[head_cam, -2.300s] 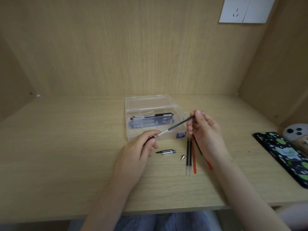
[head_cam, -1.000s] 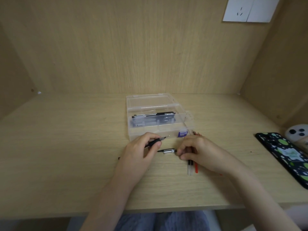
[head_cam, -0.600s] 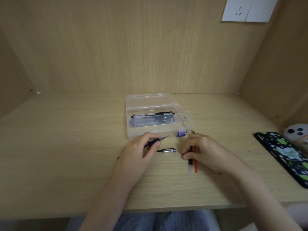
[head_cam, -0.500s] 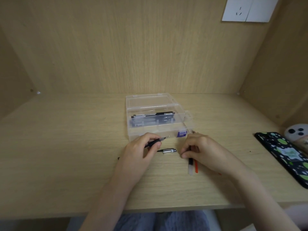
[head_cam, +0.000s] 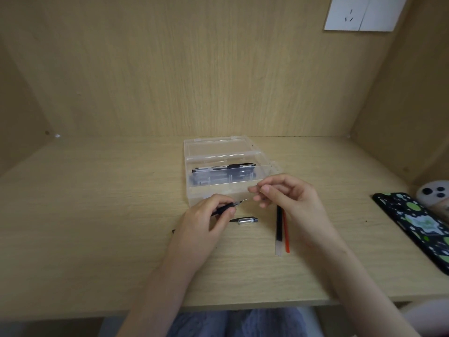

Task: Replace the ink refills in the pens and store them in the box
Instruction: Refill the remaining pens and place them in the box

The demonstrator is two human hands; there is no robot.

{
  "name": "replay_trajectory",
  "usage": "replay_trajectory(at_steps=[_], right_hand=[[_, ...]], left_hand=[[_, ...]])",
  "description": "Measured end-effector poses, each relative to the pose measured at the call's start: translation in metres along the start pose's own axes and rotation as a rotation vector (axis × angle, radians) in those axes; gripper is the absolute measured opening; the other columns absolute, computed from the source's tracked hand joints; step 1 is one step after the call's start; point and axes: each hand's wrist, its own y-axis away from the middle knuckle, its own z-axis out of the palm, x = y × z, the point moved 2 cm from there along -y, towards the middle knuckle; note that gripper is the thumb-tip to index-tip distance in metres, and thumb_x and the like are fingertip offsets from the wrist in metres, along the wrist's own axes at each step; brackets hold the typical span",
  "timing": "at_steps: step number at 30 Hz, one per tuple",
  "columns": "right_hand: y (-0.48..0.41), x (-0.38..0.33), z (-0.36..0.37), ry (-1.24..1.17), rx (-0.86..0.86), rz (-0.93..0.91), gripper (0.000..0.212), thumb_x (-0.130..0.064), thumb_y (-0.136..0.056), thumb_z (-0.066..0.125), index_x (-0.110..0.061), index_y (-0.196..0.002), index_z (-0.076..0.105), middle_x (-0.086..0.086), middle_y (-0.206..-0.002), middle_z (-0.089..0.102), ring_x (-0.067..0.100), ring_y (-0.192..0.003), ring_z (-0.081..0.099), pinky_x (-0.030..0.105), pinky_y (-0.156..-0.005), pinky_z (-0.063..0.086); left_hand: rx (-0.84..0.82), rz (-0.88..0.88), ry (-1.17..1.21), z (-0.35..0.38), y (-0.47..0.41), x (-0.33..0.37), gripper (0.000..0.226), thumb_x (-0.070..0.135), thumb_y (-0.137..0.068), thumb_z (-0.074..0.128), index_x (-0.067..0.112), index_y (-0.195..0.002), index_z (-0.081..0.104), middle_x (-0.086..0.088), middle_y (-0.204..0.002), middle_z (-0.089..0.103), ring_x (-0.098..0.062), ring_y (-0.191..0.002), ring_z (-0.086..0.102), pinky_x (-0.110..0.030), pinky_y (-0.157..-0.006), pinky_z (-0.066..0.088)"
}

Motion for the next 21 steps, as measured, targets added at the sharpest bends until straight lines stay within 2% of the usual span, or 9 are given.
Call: replay_trajectory(at_steps=[4,7,10,21], right_hand=[[0.0010,0.0090,0.0041,0.019,0.049,-0.016,0.006,-0.010,-0.081,0.068,-0.011,-0.085,0.071,-0.003,-0.086,0.071,0.010,-0.083,0.060,0.020,-0.077,0.046],[0.0011,0.0106,0.0042,-0.057,0.039,0.022,0.009,-0.006,-0.081,0.067,-0.013,-0.083,0.071,-0.004,-0.078,0.069,0.010,-0.072,0.056,0.016,-0.065,0.045],[0.0037,0.0096,0.0050,-0.082,-0.010,0.028,0.008,0.001,-0.081,0.065,-0.003,-0.088,0.068,0.000,-0.068,0.066,0.006,-0.060,0.057,0.016,-0.058,0.045],[0.0046,0.0114,0.0102,0.118,-0.080,-0.054,0.013,0.000,-0.079,0.069,-0.011,-0.085,0.071,0.001,-0.082,0.069,0.011,-0.078,0.061,0.020,-0.073,0.048]], left_hand=[[0.003,0.007,0.004,0.0003,0.0000,0.0002,0.010,0.023,-0.088,0.061,0.027,-0.097,0.063,0.016,-0.090,0.066,0.002,-0.086,0.060,-0.019,-0.075,0.047],[-0.002,0.005,0.009,0.0008,0.0000,-0.0007,0.010,0.023,-0.088,0.061,0.027,-0.097,0.063,0.016,-0.089,0.066,0.002,-0.086,0.060,-0.020,-0.076,0.047],[-0.001,0.012,0.010,0.0007,-0.0001,-0.0006,0.010,0.023,-0.088,0.061,0.026,-0.098,0.063,0.015,-0.089,0.066,0.001,-0.086,0.060,-0.022,-0.076,0.048],[-0.009,0.048,-0.029,0.0009,-0.0003,-0.0019,0.011,0.023,-0.087,0.062,0.027,-0.098,0.063,0.017,-0.090,0.065,0.000,-0.087,0.060,-0.024,-0.073,0.049]])
